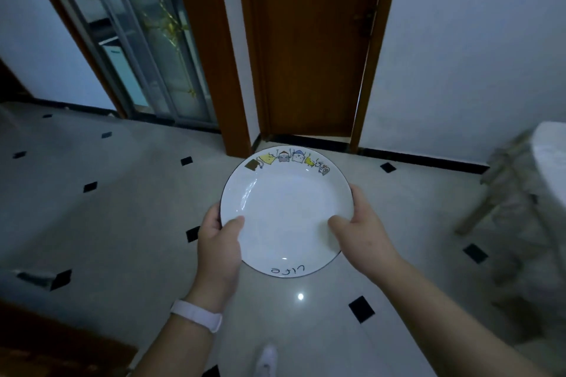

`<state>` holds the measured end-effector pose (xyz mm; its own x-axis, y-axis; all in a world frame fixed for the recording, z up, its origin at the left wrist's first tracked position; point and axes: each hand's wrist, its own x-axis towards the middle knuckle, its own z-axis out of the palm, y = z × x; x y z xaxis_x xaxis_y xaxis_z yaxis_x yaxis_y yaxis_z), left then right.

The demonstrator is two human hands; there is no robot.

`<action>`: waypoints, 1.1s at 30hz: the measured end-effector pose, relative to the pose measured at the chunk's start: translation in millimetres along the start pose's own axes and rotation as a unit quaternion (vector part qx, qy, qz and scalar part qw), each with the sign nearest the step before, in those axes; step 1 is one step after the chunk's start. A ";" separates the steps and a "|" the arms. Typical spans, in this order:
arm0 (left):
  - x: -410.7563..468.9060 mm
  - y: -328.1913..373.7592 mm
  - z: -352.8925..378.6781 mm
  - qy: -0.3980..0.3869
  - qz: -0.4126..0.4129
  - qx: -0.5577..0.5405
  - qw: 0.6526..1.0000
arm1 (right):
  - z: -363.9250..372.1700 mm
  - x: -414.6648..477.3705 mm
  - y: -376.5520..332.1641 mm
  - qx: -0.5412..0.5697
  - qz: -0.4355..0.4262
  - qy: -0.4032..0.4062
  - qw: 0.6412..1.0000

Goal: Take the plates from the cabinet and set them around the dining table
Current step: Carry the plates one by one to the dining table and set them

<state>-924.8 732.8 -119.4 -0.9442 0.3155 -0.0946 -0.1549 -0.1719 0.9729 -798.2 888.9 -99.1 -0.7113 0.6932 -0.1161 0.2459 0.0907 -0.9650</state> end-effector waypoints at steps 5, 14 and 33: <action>55.3 -12.4 43.6 -0.081 -0.022 0.012 0.996 | -13.6 30.8 9.4 0.008 0.030 0.097 0.995; 195.9 -16.2 94.5 -0.186 -0.053 0.001 0.981 | 11.8 136.1 -5.3 0.024 0.057 0.227 0.972; 247.3 -49.5 307.2 -0.478 -0.090 0.059 0.872 | -100.5 184.3 17.0 0.091 0.097 0.486 0.864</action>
<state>-1061.4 1106.0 -126.1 -0.2264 0.9705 -0.0833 -0.1906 0.0397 0.9809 -859.0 1090.1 -113.4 0.2423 0.9636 -0.1132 0.1276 -0.1474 -0.9808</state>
